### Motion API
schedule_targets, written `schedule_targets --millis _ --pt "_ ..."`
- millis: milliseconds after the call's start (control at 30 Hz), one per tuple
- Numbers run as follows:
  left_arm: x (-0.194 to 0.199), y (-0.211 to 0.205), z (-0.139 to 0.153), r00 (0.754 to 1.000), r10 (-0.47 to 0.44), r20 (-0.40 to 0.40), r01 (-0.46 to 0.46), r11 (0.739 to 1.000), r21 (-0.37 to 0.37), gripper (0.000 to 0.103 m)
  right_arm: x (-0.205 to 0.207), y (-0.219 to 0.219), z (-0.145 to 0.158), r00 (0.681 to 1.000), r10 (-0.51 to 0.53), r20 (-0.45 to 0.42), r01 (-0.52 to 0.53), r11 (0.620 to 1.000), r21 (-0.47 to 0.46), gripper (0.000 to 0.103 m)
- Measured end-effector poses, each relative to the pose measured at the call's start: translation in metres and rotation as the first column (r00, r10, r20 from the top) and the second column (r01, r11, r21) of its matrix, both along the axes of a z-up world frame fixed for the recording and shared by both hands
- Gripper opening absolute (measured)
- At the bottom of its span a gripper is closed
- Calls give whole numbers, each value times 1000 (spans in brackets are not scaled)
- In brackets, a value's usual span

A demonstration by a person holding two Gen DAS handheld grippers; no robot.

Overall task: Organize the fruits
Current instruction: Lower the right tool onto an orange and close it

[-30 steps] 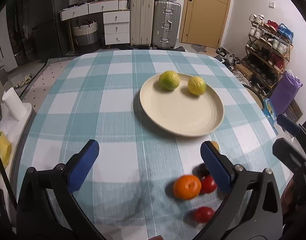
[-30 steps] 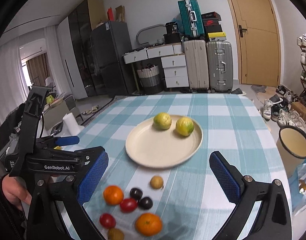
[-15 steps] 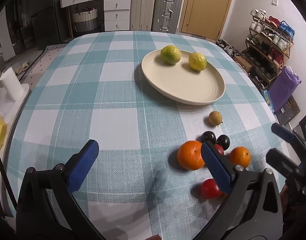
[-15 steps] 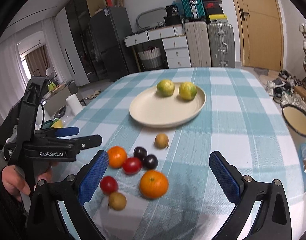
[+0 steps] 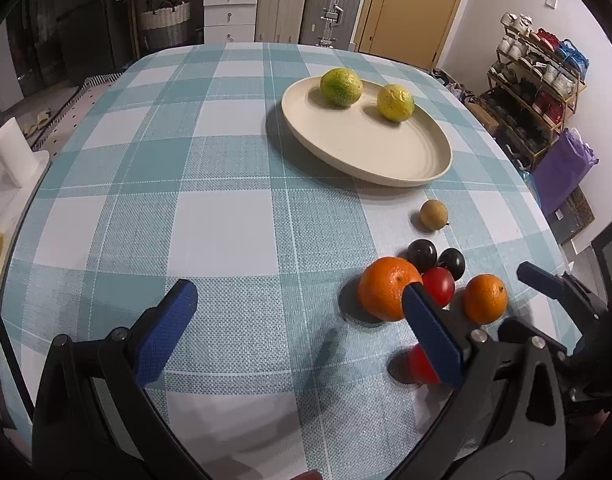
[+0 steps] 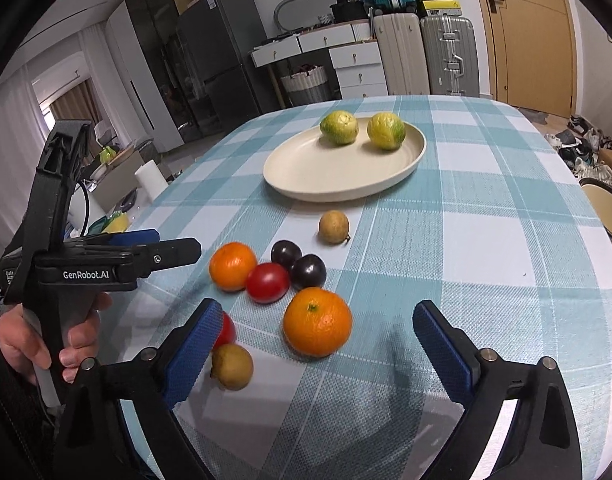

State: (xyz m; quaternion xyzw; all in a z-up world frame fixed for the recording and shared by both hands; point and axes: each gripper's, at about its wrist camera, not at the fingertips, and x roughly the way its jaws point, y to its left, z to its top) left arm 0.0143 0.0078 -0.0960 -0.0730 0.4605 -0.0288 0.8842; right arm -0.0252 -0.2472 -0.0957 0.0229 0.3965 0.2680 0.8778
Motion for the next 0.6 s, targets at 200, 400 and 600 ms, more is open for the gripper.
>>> schedule_targets --millis 200,400,600 --pt "1 2 -1 1000 -2 -3 2 1000 -13 102 3 2 -4 1000 7 -27 -7 1000 5 84" --pt "0 2 -4 1000 -5 -11 5 1000 -23 102 4 4 -7 999 19 -42 -19 1000 5 72" --pt "0 4 -7 1000 -3 -20 2 1000 -29 102 6 5 -12 997 19 -81 -18 1000 14 46"
